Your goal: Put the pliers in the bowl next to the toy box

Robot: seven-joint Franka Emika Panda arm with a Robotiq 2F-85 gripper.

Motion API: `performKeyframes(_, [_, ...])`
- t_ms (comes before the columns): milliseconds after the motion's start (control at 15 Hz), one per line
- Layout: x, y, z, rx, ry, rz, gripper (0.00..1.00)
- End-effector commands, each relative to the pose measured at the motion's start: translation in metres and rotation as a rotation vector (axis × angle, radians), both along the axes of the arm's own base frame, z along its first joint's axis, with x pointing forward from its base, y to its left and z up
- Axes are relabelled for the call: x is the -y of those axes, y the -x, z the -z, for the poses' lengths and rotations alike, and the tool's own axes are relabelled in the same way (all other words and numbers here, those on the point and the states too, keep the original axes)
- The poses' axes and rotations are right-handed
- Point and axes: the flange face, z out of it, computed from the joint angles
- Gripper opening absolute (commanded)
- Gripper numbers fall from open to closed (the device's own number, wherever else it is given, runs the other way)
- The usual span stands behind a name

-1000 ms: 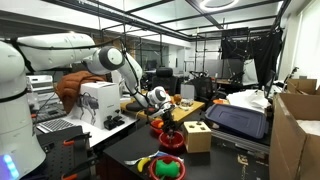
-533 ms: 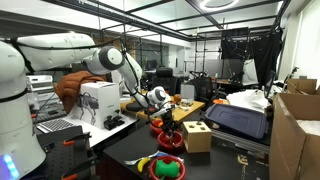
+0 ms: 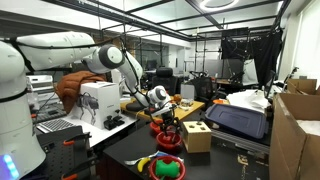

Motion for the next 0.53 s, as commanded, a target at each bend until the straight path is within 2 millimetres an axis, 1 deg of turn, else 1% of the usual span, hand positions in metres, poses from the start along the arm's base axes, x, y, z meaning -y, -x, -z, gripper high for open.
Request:
performKeyframes(0, [0.007,0.006,-0.02,-0.025,-0.036,-0.03,1.0])
performKeyframes(200, [0.009,0.013,-0.036,-0.019,-0.12,-0.047,1.0])
performKeyframes(333, [0.012,0.021,-0.047,-0.039,-0.201,-0.046,1.0])
performKeyframes(467, [0.017,0.031,-0.057,-0.074,-0.271,-0.004,1.0])
